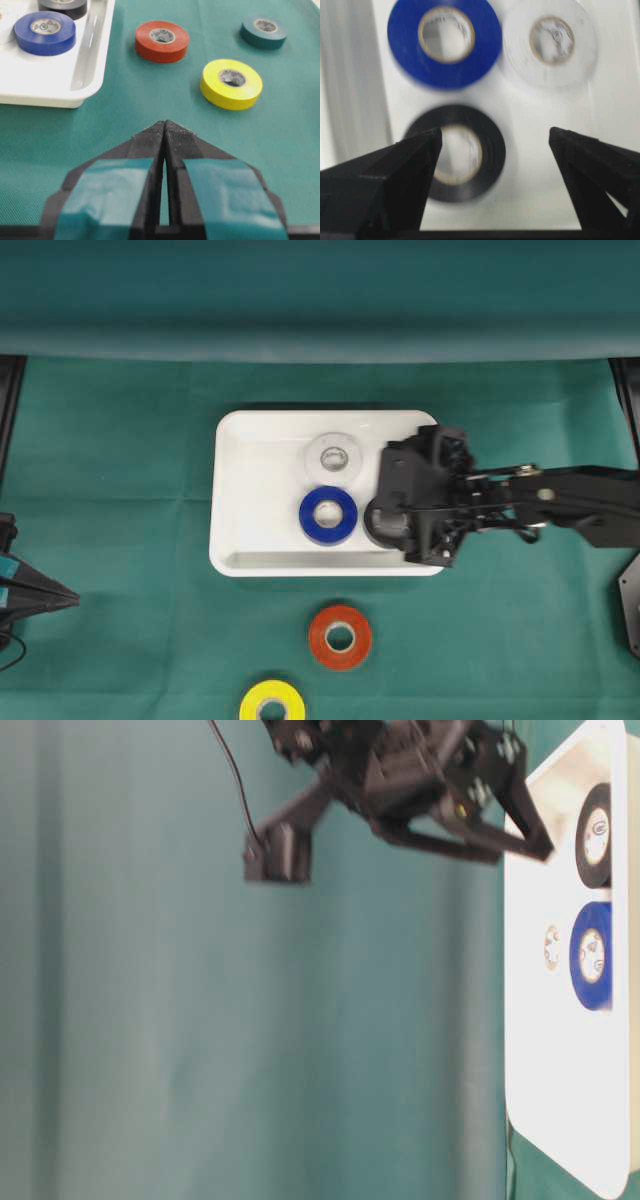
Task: Put the tape into the white case with the right arm.
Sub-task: 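Open the right gripper to release the blue tape in the tray, then withdraw the right gripper right and swing it toward the yellow tape, then lower the right gripper onto the yellow tape roll and close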
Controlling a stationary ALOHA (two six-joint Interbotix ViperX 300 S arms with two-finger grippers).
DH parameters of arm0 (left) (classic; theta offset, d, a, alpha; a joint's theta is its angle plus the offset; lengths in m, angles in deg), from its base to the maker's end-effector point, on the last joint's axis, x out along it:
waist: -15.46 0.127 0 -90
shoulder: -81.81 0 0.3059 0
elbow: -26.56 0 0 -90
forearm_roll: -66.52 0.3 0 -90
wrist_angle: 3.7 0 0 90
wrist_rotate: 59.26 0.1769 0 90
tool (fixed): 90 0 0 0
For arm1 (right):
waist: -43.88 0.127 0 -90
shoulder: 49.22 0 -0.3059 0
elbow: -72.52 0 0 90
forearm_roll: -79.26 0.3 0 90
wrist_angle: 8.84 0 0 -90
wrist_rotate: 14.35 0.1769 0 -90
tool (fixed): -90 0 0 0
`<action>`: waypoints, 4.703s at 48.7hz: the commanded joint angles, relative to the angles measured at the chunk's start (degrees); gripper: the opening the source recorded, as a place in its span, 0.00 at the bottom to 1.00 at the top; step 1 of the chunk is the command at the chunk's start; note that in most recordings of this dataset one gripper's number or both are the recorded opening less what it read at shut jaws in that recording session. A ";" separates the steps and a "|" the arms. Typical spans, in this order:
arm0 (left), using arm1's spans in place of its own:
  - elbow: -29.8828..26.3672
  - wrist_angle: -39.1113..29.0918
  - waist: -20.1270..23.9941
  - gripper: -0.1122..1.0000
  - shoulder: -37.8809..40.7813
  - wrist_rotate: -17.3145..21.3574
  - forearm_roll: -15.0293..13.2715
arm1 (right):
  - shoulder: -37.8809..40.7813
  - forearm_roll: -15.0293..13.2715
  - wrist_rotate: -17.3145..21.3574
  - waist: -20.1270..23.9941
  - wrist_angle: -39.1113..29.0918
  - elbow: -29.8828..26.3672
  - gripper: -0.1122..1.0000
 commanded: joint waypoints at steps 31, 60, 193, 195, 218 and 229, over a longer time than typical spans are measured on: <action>-0.79 0.62 0.18 0.10 1.05 0.00 -0.09 | -31.73 0.97 6.24 0.79 5.98 27.51 0.66; -0.79 0.62 0.18 0.10 1.05 0.00 -0.09 | -39.29 2.64 6.77 6.15 6.06 32.08 0.66; -0.79 0.62 0.18 0.10 1.05 0.00 -0.09 | 18.98 4.13 6.15 29.88 9.23 -20.65 0.66; -0.79 0.62 0.18 0.10 1.05 0.00 -0.09 | 19.69 4.13 6.15 30.06 9.23 -21.53 0.66; -0.88 0.62 0.18 0.10 1.05 0.00 -0.09 | 23.12 4.13 6.15 30.94 5.89 -25.49 0.66; -0.79 0.62 0.18 0.10 1.05 0.00 -0.09 | 25.75 4.13 6.15 30.76 5.45 -26.98 0.66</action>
